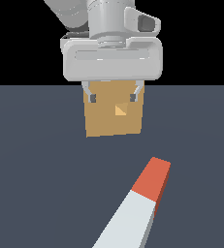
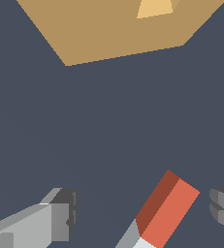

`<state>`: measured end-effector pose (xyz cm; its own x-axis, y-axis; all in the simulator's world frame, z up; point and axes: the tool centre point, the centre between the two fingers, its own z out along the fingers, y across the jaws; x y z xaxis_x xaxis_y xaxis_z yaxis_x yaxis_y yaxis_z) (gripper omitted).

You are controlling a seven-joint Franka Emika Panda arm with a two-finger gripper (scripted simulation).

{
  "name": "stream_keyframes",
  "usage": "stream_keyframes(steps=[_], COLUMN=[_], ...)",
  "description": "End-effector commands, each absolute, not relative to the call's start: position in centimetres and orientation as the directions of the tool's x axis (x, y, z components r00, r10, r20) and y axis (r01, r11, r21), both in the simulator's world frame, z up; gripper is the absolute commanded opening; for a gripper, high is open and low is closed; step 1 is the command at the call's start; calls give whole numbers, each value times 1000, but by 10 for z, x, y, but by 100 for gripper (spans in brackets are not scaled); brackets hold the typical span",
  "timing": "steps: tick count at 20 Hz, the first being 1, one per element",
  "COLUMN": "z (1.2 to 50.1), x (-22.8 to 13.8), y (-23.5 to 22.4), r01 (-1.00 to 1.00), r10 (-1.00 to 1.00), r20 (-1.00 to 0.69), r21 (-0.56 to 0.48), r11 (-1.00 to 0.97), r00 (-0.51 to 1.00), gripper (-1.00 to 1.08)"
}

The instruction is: Insert the peg into the horizontal hole in a box.

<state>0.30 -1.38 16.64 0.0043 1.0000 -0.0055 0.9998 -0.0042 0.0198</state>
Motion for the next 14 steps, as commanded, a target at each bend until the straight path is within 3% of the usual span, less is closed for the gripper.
stream_keyframes(steps=[1, 8, 14], z=[166, 157, 133], x=[3, 9, 22], y=[-14, -31, -76], r01=[1000, 998, 979], r10=[1000, 998, 979], r20=[-5, -5, -5], r21=[20, 18, 14], r11=[-4, -60, -205], r00=[4, 60, 205], gripper=[100, 100, 100])
